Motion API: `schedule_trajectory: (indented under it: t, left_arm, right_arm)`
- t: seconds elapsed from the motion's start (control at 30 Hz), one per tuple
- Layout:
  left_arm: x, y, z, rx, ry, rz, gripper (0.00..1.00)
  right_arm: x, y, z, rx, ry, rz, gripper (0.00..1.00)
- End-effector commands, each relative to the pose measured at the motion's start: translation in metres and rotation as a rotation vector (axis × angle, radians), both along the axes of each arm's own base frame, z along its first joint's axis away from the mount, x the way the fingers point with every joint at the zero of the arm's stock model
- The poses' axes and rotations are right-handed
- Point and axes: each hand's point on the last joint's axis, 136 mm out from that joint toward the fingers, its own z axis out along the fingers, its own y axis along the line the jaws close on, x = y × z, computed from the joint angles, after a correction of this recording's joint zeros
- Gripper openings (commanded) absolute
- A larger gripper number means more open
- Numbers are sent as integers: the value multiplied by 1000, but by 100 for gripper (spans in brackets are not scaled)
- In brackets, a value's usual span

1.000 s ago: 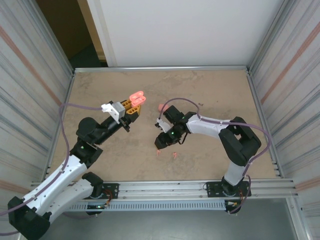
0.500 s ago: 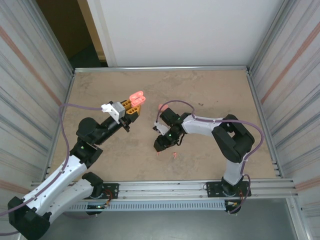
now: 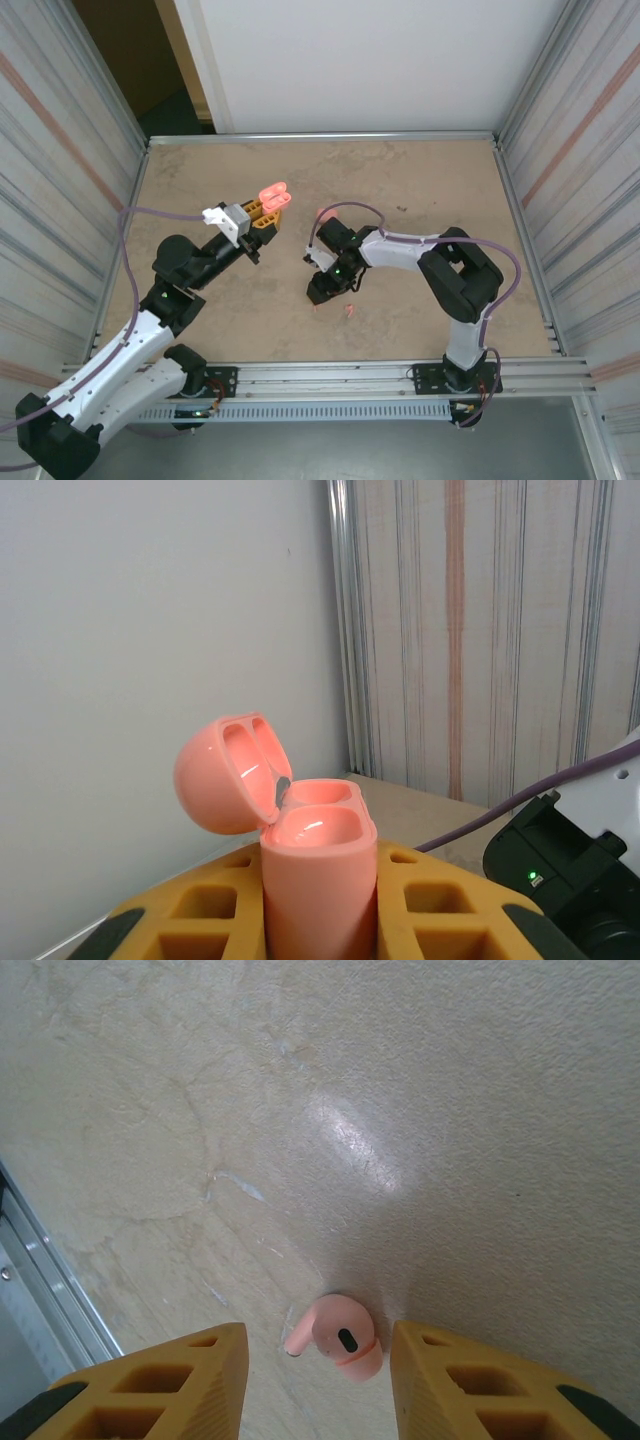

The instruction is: Insert the wireless bluetooth earbuds into the charging case

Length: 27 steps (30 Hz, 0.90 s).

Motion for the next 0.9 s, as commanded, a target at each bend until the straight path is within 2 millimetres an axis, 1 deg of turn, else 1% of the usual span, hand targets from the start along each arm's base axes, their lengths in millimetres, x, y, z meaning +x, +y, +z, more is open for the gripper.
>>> schedule_trajectory:
  t: [0.0,0.43,0.6,0.73,0.87]
  left_arm:
    - [1,5,6,-4,-26,23,0]
    - [1,5,6,-1,-29,24,0]
    - [1,5,5,1,-27,25,0]
    - [1,6,6,3,-31,28,0]
    - [2,6,6,6,-30,32,0]
  right_arm:
    - [-1,2,-3,-19,-5,28,40]
    - [-5,3,-13,-49,12,43,34]
    - [-8,1,-17,-63,26,49,27]
    - [-6,1,-16,-62,18,49,23]
    - [-2,1,-11,-58,-11,48,22]
